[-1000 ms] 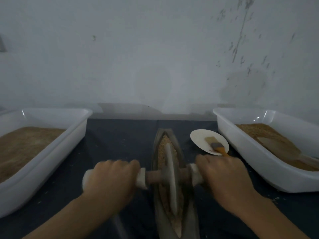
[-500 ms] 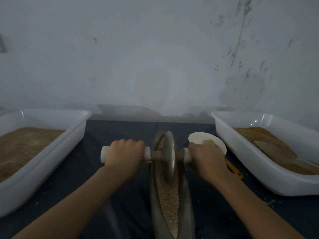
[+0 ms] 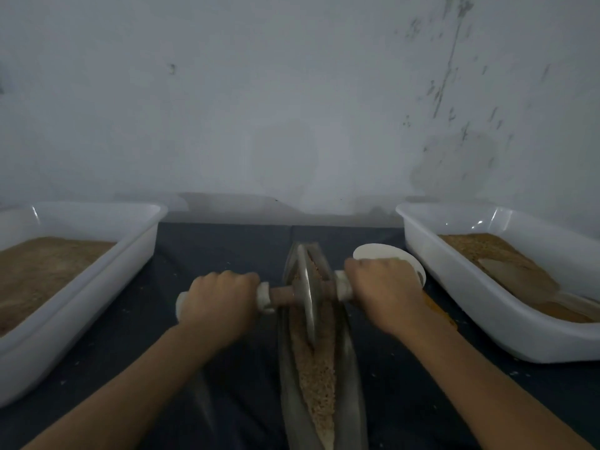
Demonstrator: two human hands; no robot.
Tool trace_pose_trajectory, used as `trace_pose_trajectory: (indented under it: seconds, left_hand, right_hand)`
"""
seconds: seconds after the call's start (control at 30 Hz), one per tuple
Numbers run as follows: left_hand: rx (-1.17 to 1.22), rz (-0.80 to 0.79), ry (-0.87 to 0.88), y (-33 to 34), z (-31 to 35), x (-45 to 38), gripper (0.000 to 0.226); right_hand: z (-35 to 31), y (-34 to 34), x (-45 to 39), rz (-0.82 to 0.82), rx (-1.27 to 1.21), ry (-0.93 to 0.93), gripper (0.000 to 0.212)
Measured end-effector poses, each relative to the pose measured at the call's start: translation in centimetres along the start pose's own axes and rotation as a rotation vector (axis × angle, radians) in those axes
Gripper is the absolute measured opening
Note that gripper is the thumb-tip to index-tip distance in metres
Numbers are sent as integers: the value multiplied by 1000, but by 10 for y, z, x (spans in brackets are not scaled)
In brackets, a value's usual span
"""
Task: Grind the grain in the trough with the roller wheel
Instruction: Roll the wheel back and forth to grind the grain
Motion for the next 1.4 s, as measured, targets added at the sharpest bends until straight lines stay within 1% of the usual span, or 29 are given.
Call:
trace_pose_trajectory:
  seconds: [0.1,0.2,0.23,0.3,0.33,0.37,0.4,0.43,0.47,0.53,0.6,0.63,0.7,0.8,0.83,0.87,0.97,1.03,1.13,1.23,1.33,1.4]
  left_hand:
    - [14,-1,-25,5,-1,-20,24]
    - [-39,-17,10,-7,2,-3,22]
    - [-40,-39,34,-13,3,9,23]
    - [-32,-94,88,-26,3,35,32]
    - [-40,-80,138,-36,5,47,39]
    - [-47,-24,193,-44,7,56,45]
    - [-27,28,217,-52,8,62,51]
    - [-54,24,226,-55,8,63,51]
    - [-85,-15,204,-51,8,61,47]
    - [-74,-88,92,-37,6,48,34]
    - [-86,-76,36,-27,7,23,27]
    - [-104,-78,32,-22,7,9,25]
    - [-124,-81,47,-19,9,-18,19]
    - [-147,-89,88,-25,15,-35,12]
    - [-151,-83,102,-28,16,-30,13]
    - [-150,-83,106,-30,17,-21,16]
    - [-105,-102,119,-36,12,25,28]
    - [-69,-129,126,-40,5,49,31]
    - [-89,-123,127,-41,3,56,30]
    - [-111,-90,76,-36,8,31,30]
    - [-114,-70,49,-23,10,-8,24]
    - [-111,-74,41,-18,11,-23,22]
  right_hand:
    - [2,5,-19,-4,-7,36,23]
    - [-3,-4,8,-25,-67,40,23]
    - [-8,-11,24,-8,-71,21,24]
    - [-13,-26,54,73,-141,-16,39]
    - [-14,-34,65,124,-163,-34,48]
    - [-14,-40,72,153,-175,-50,53]
    - [-13,-42,77,172,-182,-59,56]
    - [-12,-41,77,166,-193,-64,56]
    - [-10,-38,75,145,-196,-65,55]
    - [-6,-22,61,115,-189,-71,49]
    - [-1,-4,35,115,-178,-53,38]
    - [3,5,20,118,-169,-20,31]
    - [11,21,-3,54,-193,72,18]
    - [15,32,-4,9,-264,121,15]
    - [13,27,5,-7,-259,113,18]
    - [10,19,17,0,-237,99,24]
    - [-5,-17,55,99,-163,19,54]
    - [-12,-34,73,159,-133,-28,59]
    - [-10,-34,76,134,-143,-48,57]
    - [-3,-12,54,69,-140,0,53]
    - [6,10,19,76,-104,63,31]
    - [10,15,3,21,-127,81,20]
Point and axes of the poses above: each hand's wrist, its own x-axis away from the middle knuckle, its own y-axis out of the palm, z = x × y, the point moved 4 cm from there along -x, towards the middle knuckle, and after that the axes turned 3 degrees about -x, right-handed, at the moved point
